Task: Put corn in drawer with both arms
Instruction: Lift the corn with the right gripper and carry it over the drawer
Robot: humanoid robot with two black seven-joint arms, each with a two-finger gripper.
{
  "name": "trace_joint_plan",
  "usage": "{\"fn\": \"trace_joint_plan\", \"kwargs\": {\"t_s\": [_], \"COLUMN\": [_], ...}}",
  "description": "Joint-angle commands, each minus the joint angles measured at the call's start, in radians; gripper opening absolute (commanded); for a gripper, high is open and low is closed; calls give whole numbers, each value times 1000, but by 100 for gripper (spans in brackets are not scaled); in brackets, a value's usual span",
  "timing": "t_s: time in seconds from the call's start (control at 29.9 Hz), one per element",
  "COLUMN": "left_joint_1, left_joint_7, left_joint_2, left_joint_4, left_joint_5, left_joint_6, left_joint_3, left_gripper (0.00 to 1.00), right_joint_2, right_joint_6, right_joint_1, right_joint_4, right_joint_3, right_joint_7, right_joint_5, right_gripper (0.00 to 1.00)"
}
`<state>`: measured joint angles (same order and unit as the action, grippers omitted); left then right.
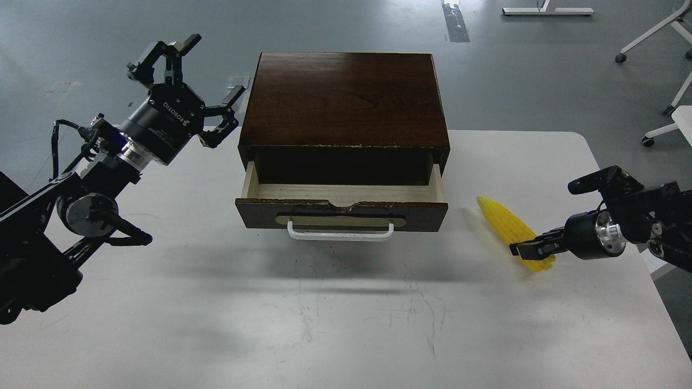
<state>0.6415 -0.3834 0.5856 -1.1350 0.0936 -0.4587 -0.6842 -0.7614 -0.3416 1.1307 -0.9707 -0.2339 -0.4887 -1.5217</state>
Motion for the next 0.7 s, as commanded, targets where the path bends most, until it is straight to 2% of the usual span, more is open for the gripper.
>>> {"fn": "trace_joint_plan", "kwargs": {"t_s": [0.0, 0.13, 0.37, 0.5, 0.67], "left_joint_1": [1, 1, 1, 3, 3], "left_joint_7": [0, 0, 0, 0, 0], "left_joint_2": [0, 2, 2, 2, 5], "left_joint_4": [-2, -3, -3, -3, -5], "left_joint_5": [0, 0, 0, 0, 0], "left_joint_6": [0, 2, 2, 2, 2], "left_joint_3": [0, -1, -5, -5, -5], "left_gripper": [98, 98, 98, 98, 98], "right_joint_2": [-51, -91, -73, 45, 189], "right_joint_6": [4, 4, -3, -4, 19], "right_joint_1": [122, 260, 461, 592, 649], "right_joint_4": [-55, -106, -193, -238, -246], "right_joint_3": [5, 2, -5, -103, -173], "right_joint_7": [0, 0, 0, 0, 0], "right_joint_5": [3, 5, 3, 0, -3], "right_gripper": [22, 23, 24, 24, 24]}}
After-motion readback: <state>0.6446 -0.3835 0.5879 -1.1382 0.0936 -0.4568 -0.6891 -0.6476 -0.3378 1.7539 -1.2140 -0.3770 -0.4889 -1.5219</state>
